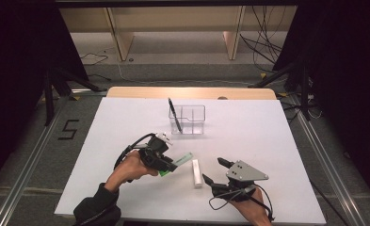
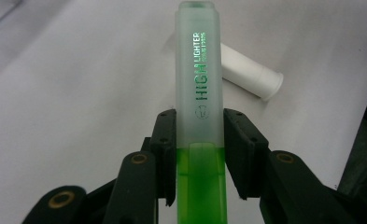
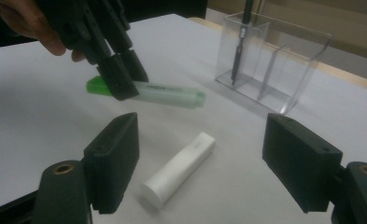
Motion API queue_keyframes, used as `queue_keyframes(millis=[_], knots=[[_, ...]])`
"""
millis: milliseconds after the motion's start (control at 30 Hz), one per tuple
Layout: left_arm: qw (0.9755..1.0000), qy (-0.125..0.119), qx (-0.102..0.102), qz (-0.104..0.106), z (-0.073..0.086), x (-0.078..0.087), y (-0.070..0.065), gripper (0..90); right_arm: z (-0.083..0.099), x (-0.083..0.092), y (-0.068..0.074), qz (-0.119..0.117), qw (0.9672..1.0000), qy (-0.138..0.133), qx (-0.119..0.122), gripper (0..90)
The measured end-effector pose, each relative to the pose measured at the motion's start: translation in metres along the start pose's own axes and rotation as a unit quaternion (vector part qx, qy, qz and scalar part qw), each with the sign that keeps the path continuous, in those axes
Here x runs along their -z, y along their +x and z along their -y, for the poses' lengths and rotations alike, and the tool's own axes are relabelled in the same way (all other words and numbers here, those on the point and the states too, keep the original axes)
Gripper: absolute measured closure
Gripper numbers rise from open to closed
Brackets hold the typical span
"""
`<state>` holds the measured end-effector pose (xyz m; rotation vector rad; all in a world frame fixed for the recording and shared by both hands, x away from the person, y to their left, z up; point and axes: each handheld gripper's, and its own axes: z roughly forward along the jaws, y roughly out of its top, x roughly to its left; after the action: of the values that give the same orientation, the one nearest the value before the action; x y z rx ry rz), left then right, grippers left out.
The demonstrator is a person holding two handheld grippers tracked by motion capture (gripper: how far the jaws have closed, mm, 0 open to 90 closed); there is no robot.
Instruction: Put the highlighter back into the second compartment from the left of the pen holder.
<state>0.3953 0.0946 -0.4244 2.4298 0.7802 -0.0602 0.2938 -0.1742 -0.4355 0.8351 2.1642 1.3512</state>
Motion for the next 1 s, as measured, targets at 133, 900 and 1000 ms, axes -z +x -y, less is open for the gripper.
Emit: queue_keyframes(millis=[133, 900, 1000], knots=[[0.9998, 0.014, -0.01, 0.007, 0.001, -0.002, -0.005, 66.5, -0.002, -0.004, 0.01, -0.001, 0.9992, 0.011, 0.039, 28.1], [0.9964, 0.049, -0.057, 0.038, -0.005, 0.001, -0.035, 66.5, 0.002, -0.031, 0.072, 0.06, 0.9399, 0.053, 0.332, 31.9], [0.9957, 0.055, -0.061, 0.042, -0.005, 0.001, -0.038, 66.5, 0.006, -0.035, 0.077, 0.075, 0.9278, 0.061, 0.36, 33.0]])
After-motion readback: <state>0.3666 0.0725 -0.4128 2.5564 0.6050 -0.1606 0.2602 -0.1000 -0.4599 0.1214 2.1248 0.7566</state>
